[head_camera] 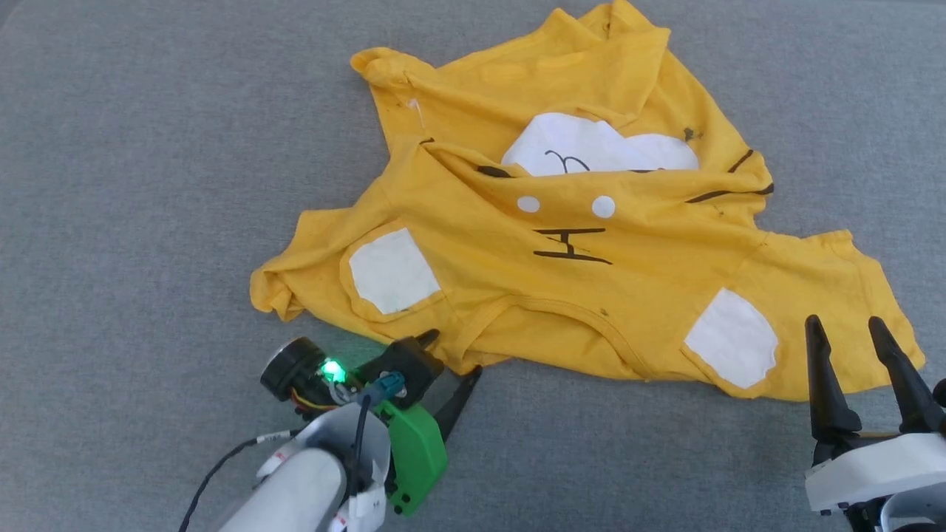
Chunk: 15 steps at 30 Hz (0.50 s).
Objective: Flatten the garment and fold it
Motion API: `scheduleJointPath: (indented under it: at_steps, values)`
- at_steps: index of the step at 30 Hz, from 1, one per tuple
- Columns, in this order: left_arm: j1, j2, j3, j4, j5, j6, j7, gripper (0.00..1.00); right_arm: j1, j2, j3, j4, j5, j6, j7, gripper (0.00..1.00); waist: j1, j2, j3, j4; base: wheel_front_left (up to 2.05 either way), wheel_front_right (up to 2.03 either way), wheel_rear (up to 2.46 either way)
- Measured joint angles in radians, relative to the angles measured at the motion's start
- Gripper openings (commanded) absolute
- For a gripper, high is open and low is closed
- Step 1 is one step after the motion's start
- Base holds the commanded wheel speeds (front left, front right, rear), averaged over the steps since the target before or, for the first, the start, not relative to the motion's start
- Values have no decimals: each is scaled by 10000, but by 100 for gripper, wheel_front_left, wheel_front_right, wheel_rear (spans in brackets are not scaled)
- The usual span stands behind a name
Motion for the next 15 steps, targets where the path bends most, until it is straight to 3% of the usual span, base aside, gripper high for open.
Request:
scheduleJointPath:
  at_steps: [1,2,9,15]
  values:
    - [-131,13,-109,167,-82,-2,50,70,-8,2,8,6,0,0,0,100,0,0,17,-33,0,0,0]
    - [-267,54,-261,280,-153,-2,104,1,-8,0,13,13,0,0,0,100,0,0,23,-60,0,0,0]
    - [-410,-48,-201,173,-1476,-2,44,0,-20,0,-58,128,2,0,-4,100,0,0,-258,-7,0,0,0]
    - [161,-345,-326,-2021,-3196,-2,1097,0,-14,0,-209,219,2,0,42,100,0,0,-769,188,0,0,0]
